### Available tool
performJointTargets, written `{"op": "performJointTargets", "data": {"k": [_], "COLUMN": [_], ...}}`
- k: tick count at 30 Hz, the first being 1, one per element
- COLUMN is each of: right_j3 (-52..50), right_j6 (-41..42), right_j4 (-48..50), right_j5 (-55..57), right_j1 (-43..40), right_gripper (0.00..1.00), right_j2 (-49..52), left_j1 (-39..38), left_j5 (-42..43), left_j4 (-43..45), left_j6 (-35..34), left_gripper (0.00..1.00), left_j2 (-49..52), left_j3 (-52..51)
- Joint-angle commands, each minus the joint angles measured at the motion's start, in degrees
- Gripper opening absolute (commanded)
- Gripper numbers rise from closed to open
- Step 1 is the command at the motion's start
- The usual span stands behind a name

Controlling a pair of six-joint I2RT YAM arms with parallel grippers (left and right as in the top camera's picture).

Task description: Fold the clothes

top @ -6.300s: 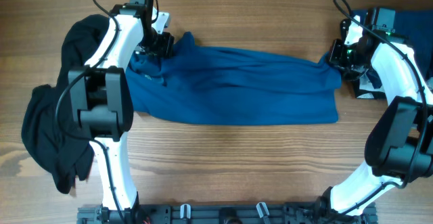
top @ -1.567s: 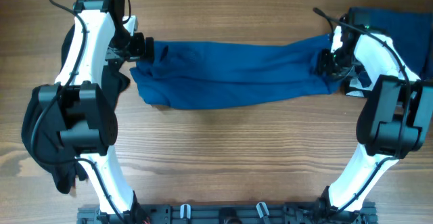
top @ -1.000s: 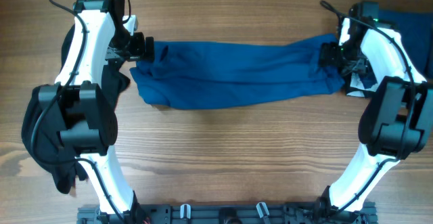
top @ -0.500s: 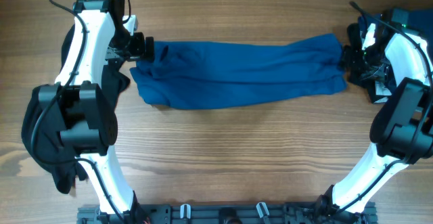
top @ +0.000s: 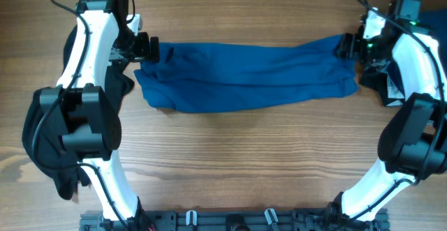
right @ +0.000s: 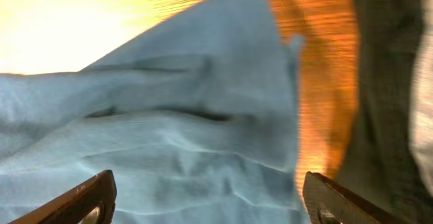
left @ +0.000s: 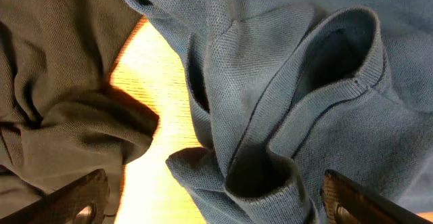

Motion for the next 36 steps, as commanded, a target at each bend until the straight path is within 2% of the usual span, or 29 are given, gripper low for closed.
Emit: {"op": "performJointTargets", "data": {"k": [1, 6, 13, 23, 25, 29, 30, 36], "right_j3": [-0.8, -0.8, -0.8, -3.2, -4.6, -7.0, -6.9, -1.6], "right_j6": [-1.2, 0.2, 0.2, 0.2, 0.2, 1.7, 2.4, 3.0], "right_j4": [1.4, 2.3, 2.3, 2.9, 4.2, 6.0, 5.9, 1.6], "right_j5": [0.2, 6.5, 6.9, 7.5, 7.5, 8.3, 9.2, 9.4], "right_j1": [0.6, 0.6, 0.6, 0.6, 0.6, 0.6, 0.6, -0.3], "right_gripper": [0.88, 0.85, 0.8, 0.78, 0.7, 0.12, 0.04, 0.04], "right_j2": [2.5, 4.3, 7.6, 10.6, 10.6, 10.6, 10.5, 6.2], "left_j1": [-0.1, -0.1, -0.1, -0.1, -0.1, -0.1, -0.1, -0.1], "left_j5": [0.5, 0.5, 0.5, 0.5, 0.5, 0.5, 0.5, 0.5], "left_j4": [0.0, 0.1, 0.1, 0.5, 0.5, 0.5, 0.5, 0.4], "left_j6": [-0.5, -0.5, -0.6, -0.6, -0.6, -0.6, -0.6, -0.6], "left_gripper": [1.0, 1.0, 1.0, 1.0, 1.0, 1.0, 1.0, 1.0], "left_j2": [-1.5, -1.5, -1.5, -1.5, -1.5, -1.5, -1.5, -1.5], "left_j3": [-0.3, -0.3, -0.3, -0.3, -0.3, -0.3, -0.3, -0.3]}}
